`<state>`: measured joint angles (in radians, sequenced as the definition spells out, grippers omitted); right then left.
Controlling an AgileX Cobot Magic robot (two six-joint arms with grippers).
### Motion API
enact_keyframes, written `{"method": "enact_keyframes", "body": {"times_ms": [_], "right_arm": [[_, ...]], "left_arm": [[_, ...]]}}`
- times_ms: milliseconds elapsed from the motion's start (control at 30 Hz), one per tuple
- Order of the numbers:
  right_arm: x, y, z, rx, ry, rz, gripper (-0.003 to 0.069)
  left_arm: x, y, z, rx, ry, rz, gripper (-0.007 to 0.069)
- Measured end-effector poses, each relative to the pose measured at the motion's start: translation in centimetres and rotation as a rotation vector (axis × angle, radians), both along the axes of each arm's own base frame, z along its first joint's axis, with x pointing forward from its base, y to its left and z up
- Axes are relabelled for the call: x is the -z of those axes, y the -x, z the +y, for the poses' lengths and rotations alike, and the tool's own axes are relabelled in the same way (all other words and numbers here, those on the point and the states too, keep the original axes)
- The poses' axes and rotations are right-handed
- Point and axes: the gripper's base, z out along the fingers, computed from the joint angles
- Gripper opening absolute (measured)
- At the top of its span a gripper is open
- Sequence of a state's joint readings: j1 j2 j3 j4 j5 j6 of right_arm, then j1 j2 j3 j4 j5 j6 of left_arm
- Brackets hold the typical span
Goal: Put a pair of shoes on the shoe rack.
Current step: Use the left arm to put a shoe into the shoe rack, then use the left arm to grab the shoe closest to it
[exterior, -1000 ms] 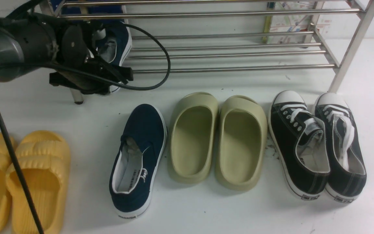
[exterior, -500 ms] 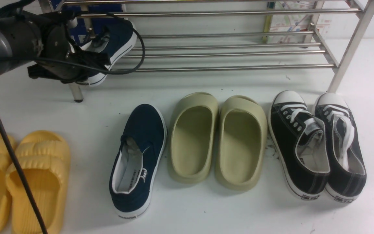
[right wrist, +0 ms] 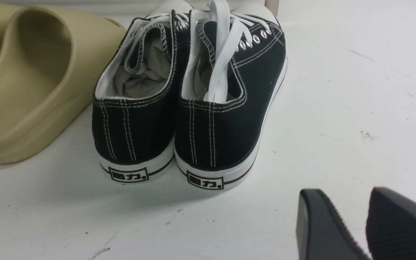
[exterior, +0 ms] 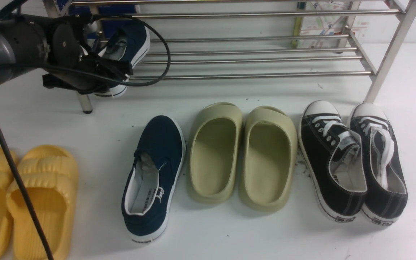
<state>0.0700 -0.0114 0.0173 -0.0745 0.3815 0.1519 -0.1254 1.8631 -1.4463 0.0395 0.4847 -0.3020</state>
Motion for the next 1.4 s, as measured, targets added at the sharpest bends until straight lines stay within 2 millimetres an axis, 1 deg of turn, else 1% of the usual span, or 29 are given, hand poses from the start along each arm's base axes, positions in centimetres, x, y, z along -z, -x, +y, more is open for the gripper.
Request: {"method": "enact_keyframes", "body": {"times_ms": [300, 400, 433, 467, 500, 533, 567, 600, 633, 700, 767, 800, 833, 867, 933, 1000, 1033, 1067, 1133, 1167, 1233, 1300, 1333, 1367, 1400], "right_arm": [[0.0, 0.0, 0.0, 0.0, 0.0, 0.0, 0.0239], [0.0, 0.0, 0.0, 0.0, 0.0, 0.0, 0.0239], [0.0, 0.0, 0.0, 0.0, 0.0, 0.0, 0.0239], [0.0, 0.0, 0.0, 0.0, 0.0, 0.0, 0.0239], [0.0, 0.0, 0.0, 0.0, 0.0, 0.0, 0.0239], [0.0, 0.0, 0.0, 0.0, 0.0, 0.0, 0.0239], [0.0, 0.0, 0.0, 0.0, 0.0, 0.0, 0.0239], [0.0, 0.0, 0.0, 0.0, 0.0, 0.0, 0.0239], [0.0, 0.0, 0.0, 0.0, 0.0, 0.0, 0.0239], [0.0, 0.0, 0.0, 0.0, 0.0, 0.0, 0.0239], [0.0, 0.0, 0.0, 0.0, 0.0, 0.0, 0.0239], [0.0, 0.0, 0.0, 0.0, 0.0, 0.0, 0.0239], [0.0, 0.0, 0.0, 0.0, 0.0, 0.0, 0.0239], [0.0, 0.0, 0.0, 0.0, 0.0, 0.0, 0.0239], [0.0, 0.0, 0.0, 0.0, 0.0, 0.0, 0.0239], [0.0, 0.0, 0.0, 0.0, 0.0, 0.0, 0.0239], [0.0, 0.0, 0.0, 0.0, 0.0, 0.0, 0.0239], [0.0, 0.0, 0.0, 0.0, 0.0, 0.0, 0.0239], [0.0, 0.0, 0.0, 0.0, 0.0, 0.0, 0.0239], [0.0, 0.0, 0.0, 0.0, 0.0, 0.0, 0.0239], [0.0, 0.0, 0.0, 0.0, 0.0, 0.0, 0.0239], [0.0, 0.0, 0.0, 0.0, 0.0, 0.0, 0.0239], [0.0, 0.0, 0.0, 0.0, 0.0, 0.0, 0.0239], [0.0, 0.0, 0.0, 0.0, 0.0, 0.0, 0.0239], [0.0, 0.0, 0.0, 0.0, 0.0, 0.0, 0.0239]], "left_arm": [[0.0, 0.1, -0.1, 0.028, -0.013, 0.008, -0.0012], [-0.7, 0.4, 0.0, 0.028, -0.016, 0.022, 0.006], [-1.2, 0.7, 0.0, 0.027, -0.016, 0.021, 0.0099], [-1.1, 0.7, 0.0, 0.027, -0.016, 0.024, 0.0108], [-2.3, 1.3, 0.1, 0.028, -0.019, 0.016, 0.0193], [-2.5, 1.5, 0.1, 0.029, -0.02, 0.02, 0.0203], [-3.8, 2.3, 0.2, 0.031, -0.023, 0.017, 0.0269], [-4.4, 2.7, 0.3, 0.031, -0.023, 0.011, 0.0287], [-5.8, 3.9, 0.4, 0.031, -0.026, 0.02, 0.034], [-7.5, 5.7, 0.7, 0.024, -0.024, 0.043, 0.039], [-8.3, 8.1, 1.0, 0.005, -0.013, 0.069, 0.0411], [-8.1, 9.6, 1.1, 0.003, -0.005, 0.089, 0.0414], [-7.7, 9.6, 1.1, 0.003, -0.006, 0.1, 0.0414], [-6.5, 11.6, 0.8, 0.017, -0.001, 0.138, 0.0414], [-4.2, 13.8, -0.4, 0.052, 0.019, 0.206, 0.0407], [-1.5, 15.2, -1.7, 0.085, 0.037, 0.28, 0.0397], [-1.2, 15.4, -2.0, 0.095, 0.04, 0.289, 0.0395], [0.1, 15.9, -2.9, 0.112, 0.045, 0.333, 0.0388], [2.1, 16.0, -4.3, 0.132, 0.037, 0.383, 0.0374], [2.2, 15.9, -4.4, 0.132, 0.038, 0.38, 0.0372], [3.7, 15.0, -5.2, 0.113, 0.035, 0.388, 0.0356], [4.5, 14.3, -5.3, 0.086, 0.03, 0.39, 0.035], [4.7, 14.2, -5.3, 0.087, 0.025, 0.393, 0.0349], [5.3, 13.6, -5.4, 0.067, 0.015, 0.392, 0.0347], [5.7, 13.3, -5.4, 0.064, 0.007, 0.392, 0.0345]]}}
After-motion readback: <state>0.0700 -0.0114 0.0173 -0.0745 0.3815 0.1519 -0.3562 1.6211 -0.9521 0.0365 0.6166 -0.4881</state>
